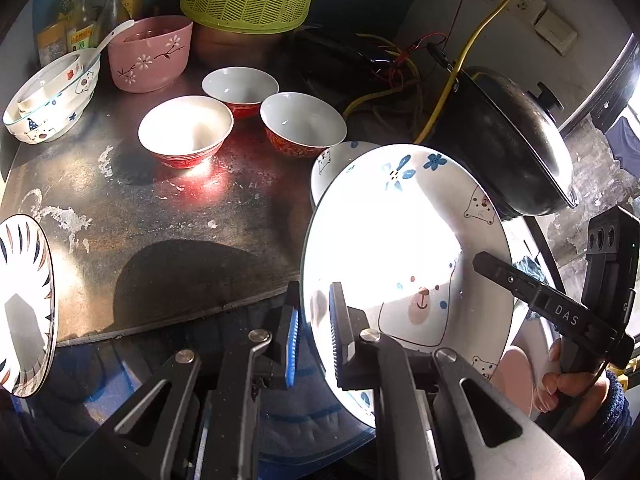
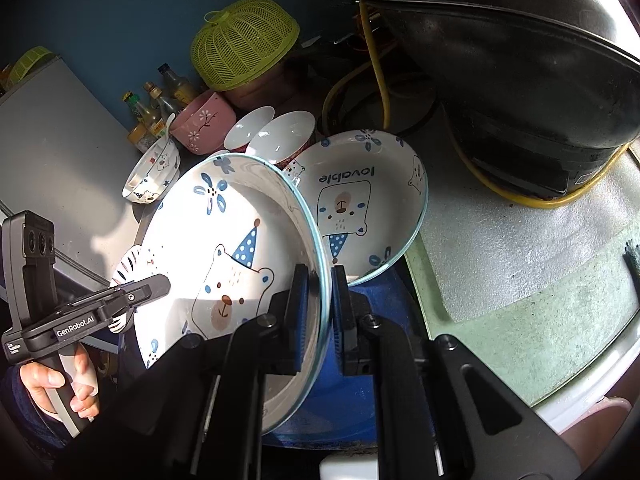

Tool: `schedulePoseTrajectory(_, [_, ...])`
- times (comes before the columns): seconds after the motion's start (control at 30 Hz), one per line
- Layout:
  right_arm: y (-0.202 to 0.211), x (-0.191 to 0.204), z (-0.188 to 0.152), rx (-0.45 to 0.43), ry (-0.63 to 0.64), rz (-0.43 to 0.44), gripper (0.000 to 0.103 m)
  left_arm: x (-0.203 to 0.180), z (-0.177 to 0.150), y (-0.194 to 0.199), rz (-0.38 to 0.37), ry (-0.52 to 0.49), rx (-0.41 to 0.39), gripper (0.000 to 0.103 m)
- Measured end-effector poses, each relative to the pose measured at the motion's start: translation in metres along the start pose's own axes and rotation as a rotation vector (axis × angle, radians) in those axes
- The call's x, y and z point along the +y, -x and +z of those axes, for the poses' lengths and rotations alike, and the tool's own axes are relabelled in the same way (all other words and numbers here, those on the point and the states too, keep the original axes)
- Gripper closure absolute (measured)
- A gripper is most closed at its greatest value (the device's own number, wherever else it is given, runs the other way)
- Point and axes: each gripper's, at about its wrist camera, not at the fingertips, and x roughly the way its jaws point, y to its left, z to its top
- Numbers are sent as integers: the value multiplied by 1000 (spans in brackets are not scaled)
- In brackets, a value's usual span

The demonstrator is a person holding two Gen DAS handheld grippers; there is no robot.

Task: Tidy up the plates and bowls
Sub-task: 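Lift the bear plate and carry it toward the leaf-pattern plate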

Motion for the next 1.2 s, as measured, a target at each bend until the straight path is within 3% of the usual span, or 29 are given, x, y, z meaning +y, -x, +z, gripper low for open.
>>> schedulePoseTrajectory(1.2, [-94, 142, 11, 127, 215, 126, 91, 148, -18, 56, 131, 230, -80, 91])
